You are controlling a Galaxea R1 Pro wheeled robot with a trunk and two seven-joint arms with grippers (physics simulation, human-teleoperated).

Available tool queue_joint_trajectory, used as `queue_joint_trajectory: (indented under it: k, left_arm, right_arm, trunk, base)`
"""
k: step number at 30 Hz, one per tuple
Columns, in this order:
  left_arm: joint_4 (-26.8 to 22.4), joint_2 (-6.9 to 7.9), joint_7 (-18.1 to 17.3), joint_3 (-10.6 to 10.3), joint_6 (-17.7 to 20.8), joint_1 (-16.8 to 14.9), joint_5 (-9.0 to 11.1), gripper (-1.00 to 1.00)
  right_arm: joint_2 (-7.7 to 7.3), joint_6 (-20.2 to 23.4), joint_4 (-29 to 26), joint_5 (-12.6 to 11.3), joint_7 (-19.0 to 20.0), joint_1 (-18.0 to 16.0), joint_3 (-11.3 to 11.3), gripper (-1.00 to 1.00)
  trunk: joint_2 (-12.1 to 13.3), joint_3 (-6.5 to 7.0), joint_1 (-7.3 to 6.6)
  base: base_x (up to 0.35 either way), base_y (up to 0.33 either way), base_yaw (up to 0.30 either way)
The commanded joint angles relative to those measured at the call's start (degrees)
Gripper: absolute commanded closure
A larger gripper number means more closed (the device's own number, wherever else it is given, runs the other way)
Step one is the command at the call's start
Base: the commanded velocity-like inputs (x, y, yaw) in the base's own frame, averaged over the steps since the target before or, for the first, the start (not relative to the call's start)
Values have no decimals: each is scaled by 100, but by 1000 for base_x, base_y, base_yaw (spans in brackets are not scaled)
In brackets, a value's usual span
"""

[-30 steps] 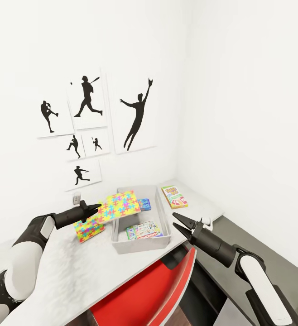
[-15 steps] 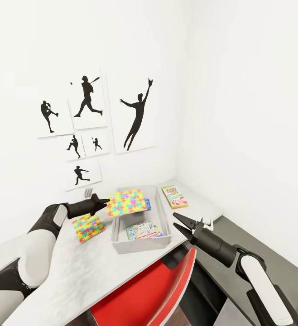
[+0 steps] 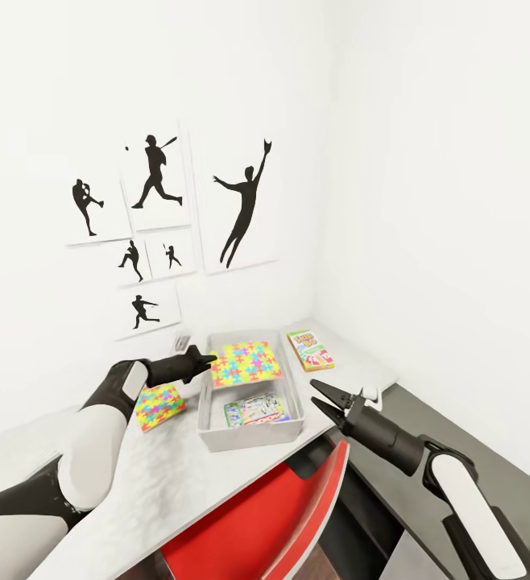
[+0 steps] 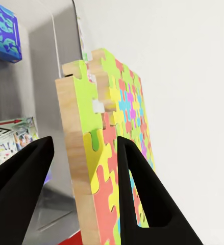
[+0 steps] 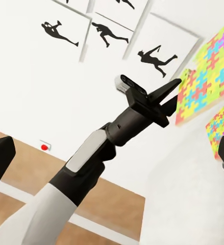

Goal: Put all the toys in the child's room - the three board games (two on the bed and one on the table), the two jigsaw puzzles on the table, and the tennis ball on the table - inside the toy box on the table in the child's room.

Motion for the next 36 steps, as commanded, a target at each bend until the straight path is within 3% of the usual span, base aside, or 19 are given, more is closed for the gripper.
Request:
queue_joint_trajectory:
  k: [1, 4, 11, 36]
  left_arm:
    - [-2, -29, 7, 33, 18, -7, -6, 100]
    - [3, -54, 14, 3, -25, -7, -17, 100]
    - [17, -71, 22, -412, -241, -7, -16, 100]
    - [269, -55, 28, -491, -418, -7, -23, 100]
  right_arm:
    - [-17, 13, 0, 2, 17, -6, 2, -100]
    - [-34, 15, 0, 2, 19, -6, 2, -100]
    - [-43, 16, 0, 2, 20, -6, 2, -100]
    - [-40, 13, 0, 2, 18, -6, 2, -100]
  trunk:
    - [-13, -14, 4]
    - [-13, -14, 4]
    - [-13, -14, 4]
    - [-13, -14, 4]
  base:
    - [0, 0, 0]
    - [0, 0, 0]
    - [0, 0, 0]
    - [0, 0, 0]
